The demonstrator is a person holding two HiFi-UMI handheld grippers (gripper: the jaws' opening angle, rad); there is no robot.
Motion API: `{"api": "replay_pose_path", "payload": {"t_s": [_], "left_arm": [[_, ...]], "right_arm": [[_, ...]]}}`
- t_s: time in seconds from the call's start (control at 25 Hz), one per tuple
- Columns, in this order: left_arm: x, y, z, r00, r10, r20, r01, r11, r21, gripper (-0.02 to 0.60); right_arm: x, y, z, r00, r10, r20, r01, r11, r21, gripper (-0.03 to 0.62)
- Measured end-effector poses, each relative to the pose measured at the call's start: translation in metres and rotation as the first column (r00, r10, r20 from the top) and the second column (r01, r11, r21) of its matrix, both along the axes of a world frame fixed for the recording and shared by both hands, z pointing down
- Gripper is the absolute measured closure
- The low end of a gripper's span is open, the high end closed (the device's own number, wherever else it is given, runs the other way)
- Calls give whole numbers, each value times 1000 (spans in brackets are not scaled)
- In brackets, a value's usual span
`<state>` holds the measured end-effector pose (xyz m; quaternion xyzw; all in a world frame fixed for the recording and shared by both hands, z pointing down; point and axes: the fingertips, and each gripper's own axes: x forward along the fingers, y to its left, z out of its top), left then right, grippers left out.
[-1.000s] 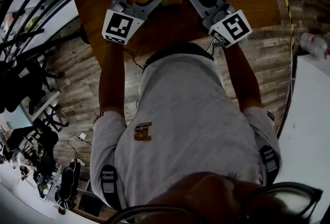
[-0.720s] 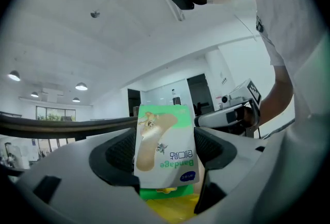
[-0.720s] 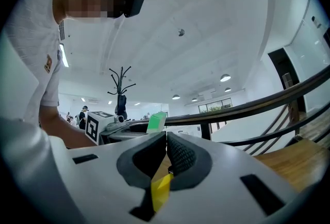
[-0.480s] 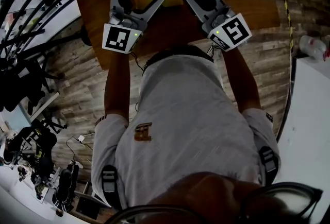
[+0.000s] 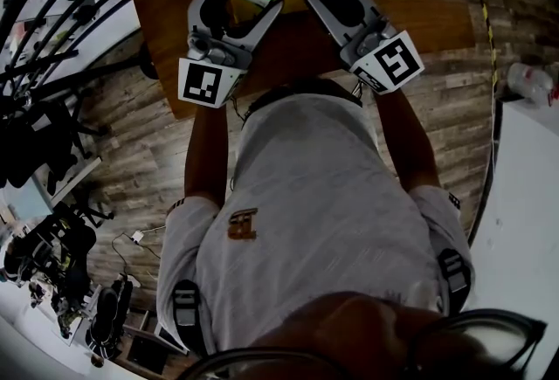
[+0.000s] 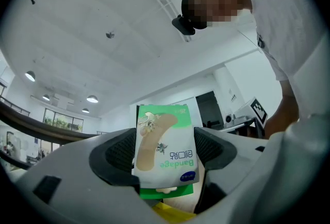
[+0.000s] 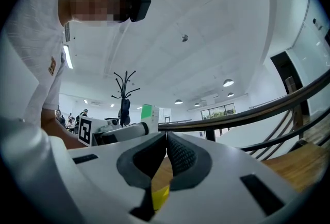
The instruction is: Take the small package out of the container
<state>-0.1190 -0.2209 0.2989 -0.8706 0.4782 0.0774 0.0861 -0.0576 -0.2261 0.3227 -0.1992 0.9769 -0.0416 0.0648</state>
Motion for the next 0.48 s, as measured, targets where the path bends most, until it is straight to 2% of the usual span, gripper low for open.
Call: {"api": "replay_pose_path", "payload": {"t_s": [0.48], "left_arm": [[4,15,-17,1000,-8,-8,8,999,37,212]], "right_arm": [[-1,15,-9,1000,-6,7,6,1000,17,562]]}}
